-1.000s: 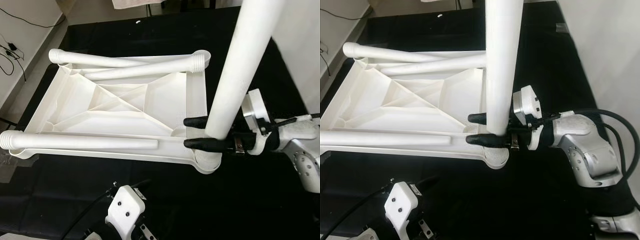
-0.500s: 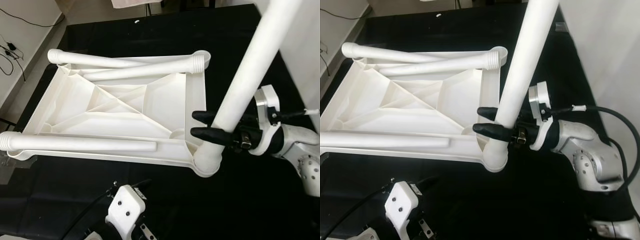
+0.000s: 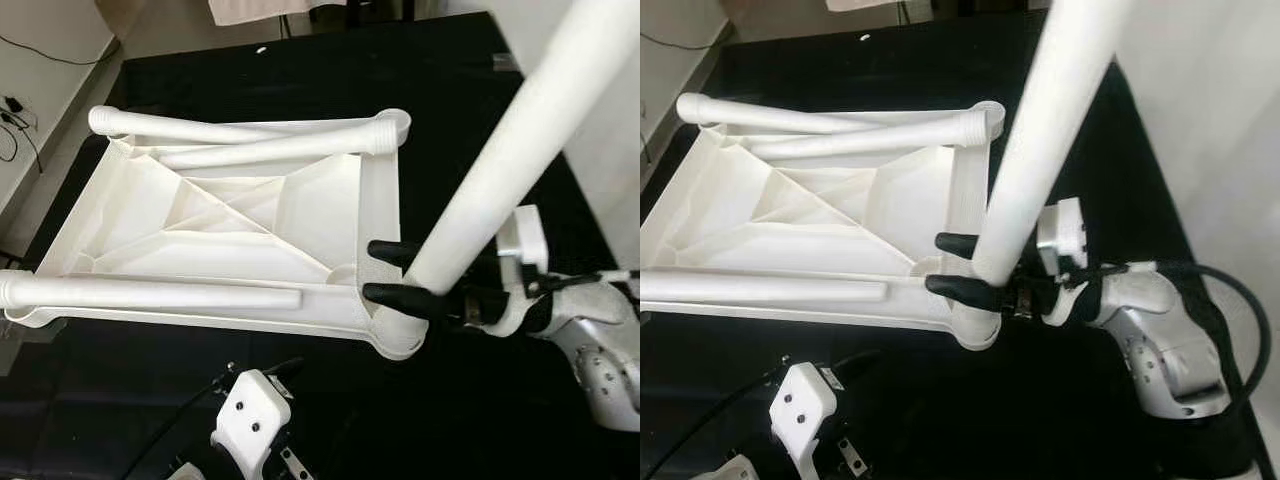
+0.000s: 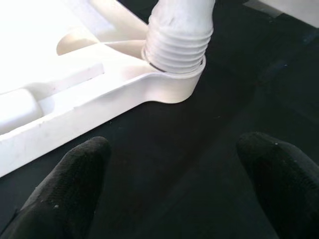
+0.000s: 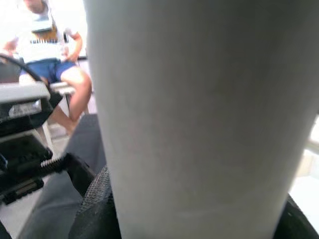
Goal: Building children table
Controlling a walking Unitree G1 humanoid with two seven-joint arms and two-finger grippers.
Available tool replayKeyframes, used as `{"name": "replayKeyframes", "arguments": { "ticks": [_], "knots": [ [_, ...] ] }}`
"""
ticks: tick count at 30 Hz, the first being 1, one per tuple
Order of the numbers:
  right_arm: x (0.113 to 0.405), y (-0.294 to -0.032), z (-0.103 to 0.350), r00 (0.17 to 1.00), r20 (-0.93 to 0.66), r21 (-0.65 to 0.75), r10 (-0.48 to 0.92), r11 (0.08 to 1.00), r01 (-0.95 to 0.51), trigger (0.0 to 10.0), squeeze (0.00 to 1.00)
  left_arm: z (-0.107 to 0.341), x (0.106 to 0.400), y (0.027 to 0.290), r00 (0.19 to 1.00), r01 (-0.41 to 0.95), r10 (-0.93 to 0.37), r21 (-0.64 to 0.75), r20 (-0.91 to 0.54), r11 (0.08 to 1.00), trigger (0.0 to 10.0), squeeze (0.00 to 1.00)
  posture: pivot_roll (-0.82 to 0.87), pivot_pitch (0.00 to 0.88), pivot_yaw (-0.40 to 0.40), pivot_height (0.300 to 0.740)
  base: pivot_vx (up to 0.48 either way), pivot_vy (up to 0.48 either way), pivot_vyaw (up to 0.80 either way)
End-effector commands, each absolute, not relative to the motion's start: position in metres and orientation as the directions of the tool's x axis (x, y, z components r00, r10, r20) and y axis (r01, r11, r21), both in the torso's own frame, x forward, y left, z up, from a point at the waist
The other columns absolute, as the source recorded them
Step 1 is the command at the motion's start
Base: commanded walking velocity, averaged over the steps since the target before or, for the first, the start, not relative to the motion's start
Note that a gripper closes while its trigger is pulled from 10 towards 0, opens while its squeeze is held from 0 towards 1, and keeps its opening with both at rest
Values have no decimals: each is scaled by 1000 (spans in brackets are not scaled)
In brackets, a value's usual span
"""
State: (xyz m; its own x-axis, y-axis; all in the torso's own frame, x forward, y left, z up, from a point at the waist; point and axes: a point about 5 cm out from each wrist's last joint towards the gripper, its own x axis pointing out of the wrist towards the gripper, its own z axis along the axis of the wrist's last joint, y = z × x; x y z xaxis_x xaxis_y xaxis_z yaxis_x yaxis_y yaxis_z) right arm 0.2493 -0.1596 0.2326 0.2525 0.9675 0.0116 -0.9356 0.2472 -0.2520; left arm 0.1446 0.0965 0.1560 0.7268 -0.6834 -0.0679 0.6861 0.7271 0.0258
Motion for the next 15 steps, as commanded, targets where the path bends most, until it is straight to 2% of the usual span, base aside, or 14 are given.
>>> {"name": "replayKeyframes", "arguments": {
  "ticks": [1, 7, 15],
  "knots": [
    [245, -155, 192, 228, -139, -115, 964, 212, -970, 10000, 0, 150, 142, 100, 720, 691, -685, 24, -109, 722, 10000, 0, -15, 294, 106, 740, 0, 0, 0],
    [242, -158, 183, 194, -266, -161, 944, 155, -975, 10000, 0, 150, 142, 100, 720, 691, -685, 24, -109, 723, 10000, 0, -17, 298, 104, 740, 0, 0, 0],
    [244, -159, 188, 170, -307, -176, 936, 119, -977, 10000, 0, 151, 143, 100, 721, 690, -685, 23, -107, 723, 10000, 0, -18, 301, 101, 740, 0, 0, 0]
  ]
}}
